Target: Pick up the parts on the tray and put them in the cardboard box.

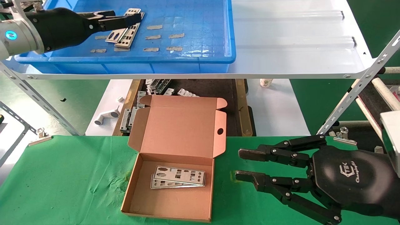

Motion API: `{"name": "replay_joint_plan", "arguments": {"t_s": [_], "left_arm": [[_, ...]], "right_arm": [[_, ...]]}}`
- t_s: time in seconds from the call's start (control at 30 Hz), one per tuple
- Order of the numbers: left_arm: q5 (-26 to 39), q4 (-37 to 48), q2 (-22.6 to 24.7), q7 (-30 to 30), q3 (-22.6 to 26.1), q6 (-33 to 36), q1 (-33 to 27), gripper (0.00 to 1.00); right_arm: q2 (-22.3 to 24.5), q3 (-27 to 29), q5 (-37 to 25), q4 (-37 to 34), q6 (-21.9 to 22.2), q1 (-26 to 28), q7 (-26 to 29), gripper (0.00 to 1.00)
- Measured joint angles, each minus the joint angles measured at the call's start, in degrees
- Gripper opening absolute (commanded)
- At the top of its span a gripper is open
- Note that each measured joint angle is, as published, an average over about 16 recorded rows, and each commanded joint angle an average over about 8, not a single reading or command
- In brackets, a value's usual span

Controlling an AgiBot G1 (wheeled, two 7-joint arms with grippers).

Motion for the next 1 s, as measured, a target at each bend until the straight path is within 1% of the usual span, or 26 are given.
{"name": "replay_joint_plan", "arguments": {"t_s": [0.23, 0.27, 0.33, 0.37, 0.4, 0.5, 0.53, 0.57, 0.63, 0.67, 1.0], "left_arm": [[1.51, 7.80, 2.32, 2.70, 0.83, -1.69, -3.33, 1.00], [1.66, 8.57, 2.57, 3.14, 0.90, -1.99, -3.65, 0.98], [1.87, 9.90, 3.02, 4.08, 1.00, -2.59, -4.18, 0.86], [1.95, 10.45, 3.21, 4.55, 1.03, -2.87, -4.40, 0.77], [2.01, 10.97, 3.39, 5.01, 1.06, -3.13, -4.59, 0.66], [2.16, 12.31, 3.88, 6.22, 1.12, -3.80, -5.01, 0.29], [2.21, 12.71, 4.02, 6.59, 1.15, -4.01, -5.12, 0.18], [2.26, 13.07, 4.15, 6.93, 1.17, -4.22, -5.22, 0.11], [2.35, 13.72, 4.39, 7.58, 1.21, -4.65, -5.36, 0.01], [2.38, 13.99, 4.50, 7.88, 1.22, -4.86, -5.42, 0.00], [2.22, 15.75, 5.53, 10.33, 1.06, -6.71, -5.43, 0.00]], "right_arm": [[0.00, 0.00, 0.00, 0.00, 0.00, 0.00, 0.00, 0.00], [0.00, 0.00, 0.00, 0.00, 0.00, 0.00, 0.00, 0.00], [0.00, 0.00, 0.00, 0.00, 0.00, 0.00, 0.00, 0.00], [0.00, 0.00, 0.00, 0.00, 0.00, 0.00, 0.00, 0.00], [0.00, 0.00, 0.00, 0.00, 0.00, 0.00, 0.00, 0.00], [0.00, 0.00, 0.00, 0.00, 0.00, 0.00, 0.00, 0.00], [0.00, 0.00, 0.00, 0.00, 0.00, 0.00, 0.00, 0.00], [0.00, 0.00, 0.00, 0.00, 0.00, 0.00, 0.00, 0.00], [0.00, 0.00, 0.00, 0.00, 0.00, 0.00, 0.00, 0.00], [0.00, 0.00, 0.00, 0.00, 0.00, 0.00, 0.00, 0.00], [0.00, -0.01, 0.00, 0.00, 0.00, 0.00, 0.00, 0.00]]}}
